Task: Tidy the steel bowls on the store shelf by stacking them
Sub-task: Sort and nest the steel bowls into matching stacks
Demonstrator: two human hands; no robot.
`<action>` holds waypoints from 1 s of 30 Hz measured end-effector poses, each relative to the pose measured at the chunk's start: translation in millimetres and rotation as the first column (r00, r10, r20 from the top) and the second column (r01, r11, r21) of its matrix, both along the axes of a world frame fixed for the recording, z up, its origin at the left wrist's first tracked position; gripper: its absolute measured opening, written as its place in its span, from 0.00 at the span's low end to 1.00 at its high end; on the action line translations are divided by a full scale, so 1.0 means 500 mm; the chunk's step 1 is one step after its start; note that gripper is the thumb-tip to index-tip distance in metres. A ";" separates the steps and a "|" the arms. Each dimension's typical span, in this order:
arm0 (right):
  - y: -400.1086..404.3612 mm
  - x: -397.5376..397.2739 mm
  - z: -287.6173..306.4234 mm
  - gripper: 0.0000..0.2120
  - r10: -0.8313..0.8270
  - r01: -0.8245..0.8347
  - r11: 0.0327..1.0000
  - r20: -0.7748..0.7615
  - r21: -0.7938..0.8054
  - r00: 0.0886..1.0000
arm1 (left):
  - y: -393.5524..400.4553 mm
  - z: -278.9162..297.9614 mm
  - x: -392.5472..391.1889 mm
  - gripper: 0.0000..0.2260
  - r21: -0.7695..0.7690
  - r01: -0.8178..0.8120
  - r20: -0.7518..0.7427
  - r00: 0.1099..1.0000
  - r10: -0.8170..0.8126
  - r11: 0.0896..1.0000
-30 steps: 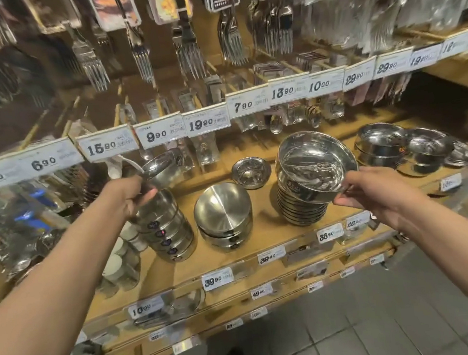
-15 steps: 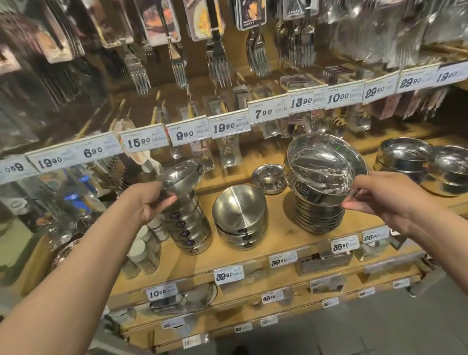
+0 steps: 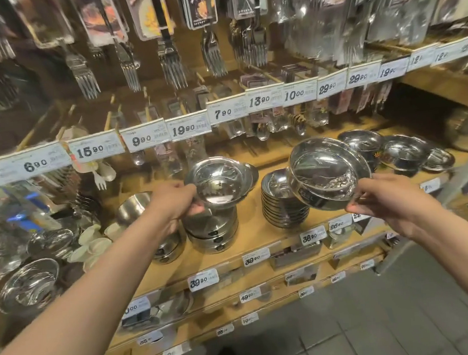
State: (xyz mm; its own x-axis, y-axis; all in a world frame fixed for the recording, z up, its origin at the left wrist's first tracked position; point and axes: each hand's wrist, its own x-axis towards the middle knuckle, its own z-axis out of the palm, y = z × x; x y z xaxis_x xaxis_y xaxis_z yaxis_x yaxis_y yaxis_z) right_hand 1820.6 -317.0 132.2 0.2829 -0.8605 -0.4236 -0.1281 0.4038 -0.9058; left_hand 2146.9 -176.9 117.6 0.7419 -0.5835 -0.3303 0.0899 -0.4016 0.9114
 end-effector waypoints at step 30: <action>-0.352 0.036 -0.044 0.13 0.025 -0.028 0.999 -0.071 -0.035 0.997 | -0.396 -0.160 -0.113 0.06 0.234 0.190 0.030 0.979 -0.202 0.954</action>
State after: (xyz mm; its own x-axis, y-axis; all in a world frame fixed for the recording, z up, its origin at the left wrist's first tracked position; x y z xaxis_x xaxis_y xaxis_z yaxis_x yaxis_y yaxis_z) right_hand 1838.7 -492.9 110.0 0.2763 -0.8682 -0.4122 -0.2023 0.3668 -0.9080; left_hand 2090.3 -374.7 37.8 0.6406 -0.6325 -0.4355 -0.0568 -0.6046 0.7945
